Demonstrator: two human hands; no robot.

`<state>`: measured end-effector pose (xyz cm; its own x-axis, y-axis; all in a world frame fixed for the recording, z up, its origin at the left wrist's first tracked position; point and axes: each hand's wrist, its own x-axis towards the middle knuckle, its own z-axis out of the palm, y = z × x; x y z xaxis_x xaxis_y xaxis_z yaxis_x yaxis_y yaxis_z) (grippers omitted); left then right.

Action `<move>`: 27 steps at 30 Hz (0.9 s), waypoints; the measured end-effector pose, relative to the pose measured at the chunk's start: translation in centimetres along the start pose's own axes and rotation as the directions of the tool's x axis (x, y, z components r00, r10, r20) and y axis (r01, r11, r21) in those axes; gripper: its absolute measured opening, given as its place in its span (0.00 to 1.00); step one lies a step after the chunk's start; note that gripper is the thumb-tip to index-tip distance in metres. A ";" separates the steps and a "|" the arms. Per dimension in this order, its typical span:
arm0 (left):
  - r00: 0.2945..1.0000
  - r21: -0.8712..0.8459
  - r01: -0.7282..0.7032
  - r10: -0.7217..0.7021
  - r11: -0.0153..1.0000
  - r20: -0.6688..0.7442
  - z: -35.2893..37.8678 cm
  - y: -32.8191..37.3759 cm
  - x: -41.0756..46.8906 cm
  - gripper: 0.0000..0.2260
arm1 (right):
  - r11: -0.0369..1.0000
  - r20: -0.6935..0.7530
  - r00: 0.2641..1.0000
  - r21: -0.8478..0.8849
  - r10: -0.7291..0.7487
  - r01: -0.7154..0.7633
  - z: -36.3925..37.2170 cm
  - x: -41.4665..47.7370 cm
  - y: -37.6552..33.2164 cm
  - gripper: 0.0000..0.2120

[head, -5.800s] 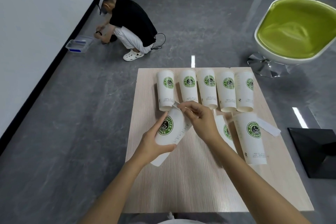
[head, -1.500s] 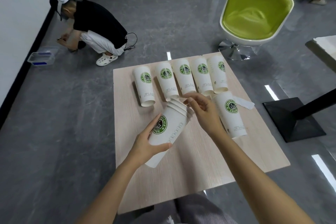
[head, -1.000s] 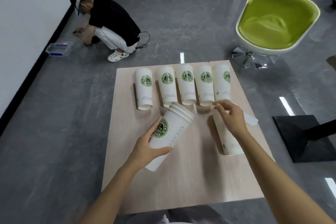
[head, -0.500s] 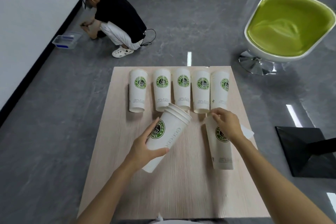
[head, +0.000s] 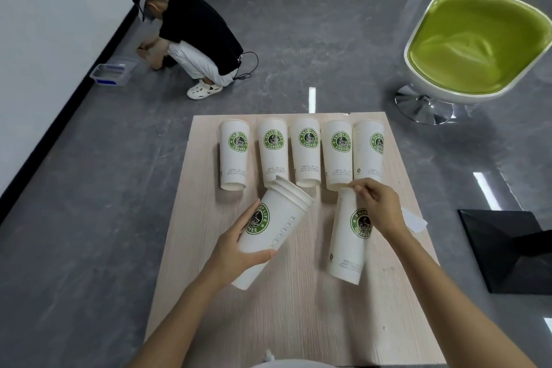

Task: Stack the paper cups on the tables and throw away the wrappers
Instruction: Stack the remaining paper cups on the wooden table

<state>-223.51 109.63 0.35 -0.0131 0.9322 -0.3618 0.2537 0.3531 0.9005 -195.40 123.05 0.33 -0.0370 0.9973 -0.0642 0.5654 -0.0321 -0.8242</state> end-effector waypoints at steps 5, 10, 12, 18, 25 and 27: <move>1.000 0.025 -0.001 0.001 1.000 0.008 -1.5 -0.4 -0.1 0.42 | 0.982 -0.121 0.993 0.184 -0.010 0.032 -0.3 0.0 -2.5 0.09; 1.000 0.083 -0.014 0.012 0.996 0.027 -2.7 -0.4 0.0 0.43 | 0.946 -0.263 0.964 0.296 -0.048 0.128 -0.6 1.0 -5.2 0.10; 0.999 0.101 -0.019 0.016 0.995 0.030 -3.2 -0.4 0.0 0.44 | 0.931 -0.309 0.950 0.330 -0.048 0.155 -0.6 1.2 -6.1 0.10; 1.000 0.142 -0.025 0.023 0.990 0.020 -4.6 -0.6 -0.1 0.45 | 0.904 -0.415 0.909 0.377 -0.032 0.203 -0.4 1.8 -7.7 0.10; 0.999 0.135 -0.021 0.015 0.991 0.048 -4.8 -1.1 -0.3 0.46 | 0.884 -0.508 0.862 0.397 -0.012 0.246 -0.4 2.3 -9.0 0.10; 0.998 0.125 -0.024 0.017 0.992 0.059 -4.5 -1.1 -0.4 0.46 | 0.882 -0.489 0.872 0.407 -0.010 0.238 0.1 2.1 -9.3 0.10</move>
<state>-228.14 109.23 0.62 0.0487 0.9315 -0.3605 0.3731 0.3179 0.8716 -200.87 125.41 7.83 0.3652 0.9029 0.2269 0.1543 0.1817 -0.9712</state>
